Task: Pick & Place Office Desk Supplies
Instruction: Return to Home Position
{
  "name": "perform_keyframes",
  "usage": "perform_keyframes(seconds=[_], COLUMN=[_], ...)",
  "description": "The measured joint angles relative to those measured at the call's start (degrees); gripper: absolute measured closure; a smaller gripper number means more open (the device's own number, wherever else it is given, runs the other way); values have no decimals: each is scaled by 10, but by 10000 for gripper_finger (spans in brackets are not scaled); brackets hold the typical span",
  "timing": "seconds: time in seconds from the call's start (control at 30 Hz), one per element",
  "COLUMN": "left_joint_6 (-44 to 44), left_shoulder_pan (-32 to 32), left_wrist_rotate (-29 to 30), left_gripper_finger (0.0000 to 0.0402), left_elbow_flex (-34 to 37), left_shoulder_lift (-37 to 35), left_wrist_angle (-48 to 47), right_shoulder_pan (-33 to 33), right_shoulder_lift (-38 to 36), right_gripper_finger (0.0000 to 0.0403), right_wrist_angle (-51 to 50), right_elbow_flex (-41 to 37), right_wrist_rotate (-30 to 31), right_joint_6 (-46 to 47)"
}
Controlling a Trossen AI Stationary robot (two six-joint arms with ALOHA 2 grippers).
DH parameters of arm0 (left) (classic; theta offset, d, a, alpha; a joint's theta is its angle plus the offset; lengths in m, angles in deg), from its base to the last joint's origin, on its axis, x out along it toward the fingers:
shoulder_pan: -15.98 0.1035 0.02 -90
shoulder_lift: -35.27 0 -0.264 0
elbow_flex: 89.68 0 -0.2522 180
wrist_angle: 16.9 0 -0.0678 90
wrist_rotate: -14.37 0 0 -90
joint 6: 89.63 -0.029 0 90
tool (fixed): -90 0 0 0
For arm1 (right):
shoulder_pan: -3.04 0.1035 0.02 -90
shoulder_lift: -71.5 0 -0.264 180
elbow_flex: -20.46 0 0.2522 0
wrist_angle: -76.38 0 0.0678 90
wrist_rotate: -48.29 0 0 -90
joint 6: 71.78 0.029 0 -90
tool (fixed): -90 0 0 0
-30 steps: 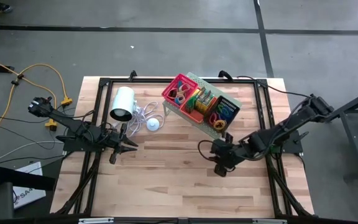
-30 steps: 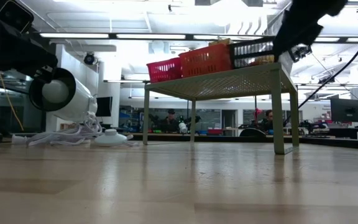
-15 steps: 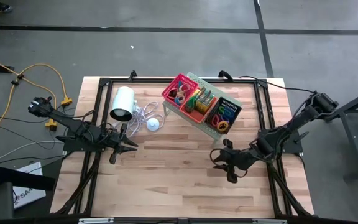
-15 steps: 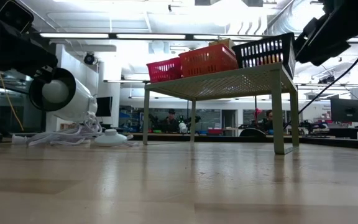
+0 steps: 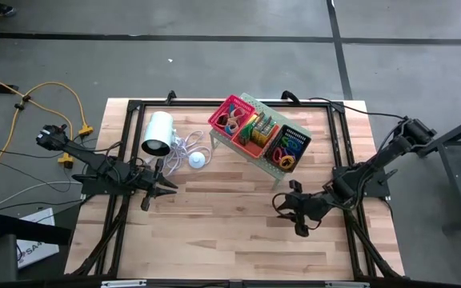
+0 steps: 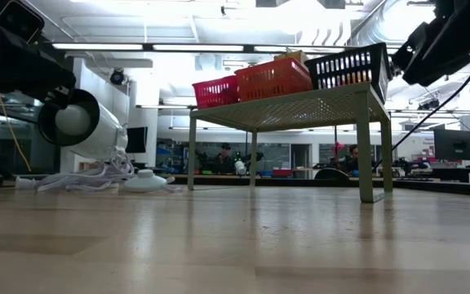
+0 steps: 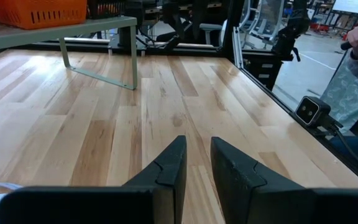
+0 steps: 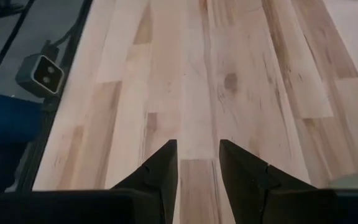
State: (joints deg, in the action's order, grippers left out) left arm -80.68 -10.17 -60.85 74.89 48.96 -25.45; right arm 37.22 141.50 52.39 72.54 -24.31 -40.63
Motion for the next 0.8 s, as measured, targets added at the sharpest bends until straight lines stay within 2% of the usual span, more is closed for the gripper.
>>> perform_keyframes(seconds=[0.13, 0.37, 0.8], left_joint_6=[0, 0, 0], left_shoulder_pan=[0, 0, 0], left_wrist_rotate=[0, 0, 0], left_gripper_finger=[332, 332, 332], left_elbow_flex=[0, 0, 0], left_shoulder_lift=[0, 0, 0], left_wrist_angle=[0, 0, 0], right_shoulder_pan=[13, 45, 46], right_shoulder_lift=[0, -19, -30], right_gripper_finger=[296, 296, 296], right_wrist_angle=[16, 190, 368], right_elbow_flex=[-24, -144, -279], right_wrist_rotate=[6, 6, 7], right_joint_6=[16, 13, -30])
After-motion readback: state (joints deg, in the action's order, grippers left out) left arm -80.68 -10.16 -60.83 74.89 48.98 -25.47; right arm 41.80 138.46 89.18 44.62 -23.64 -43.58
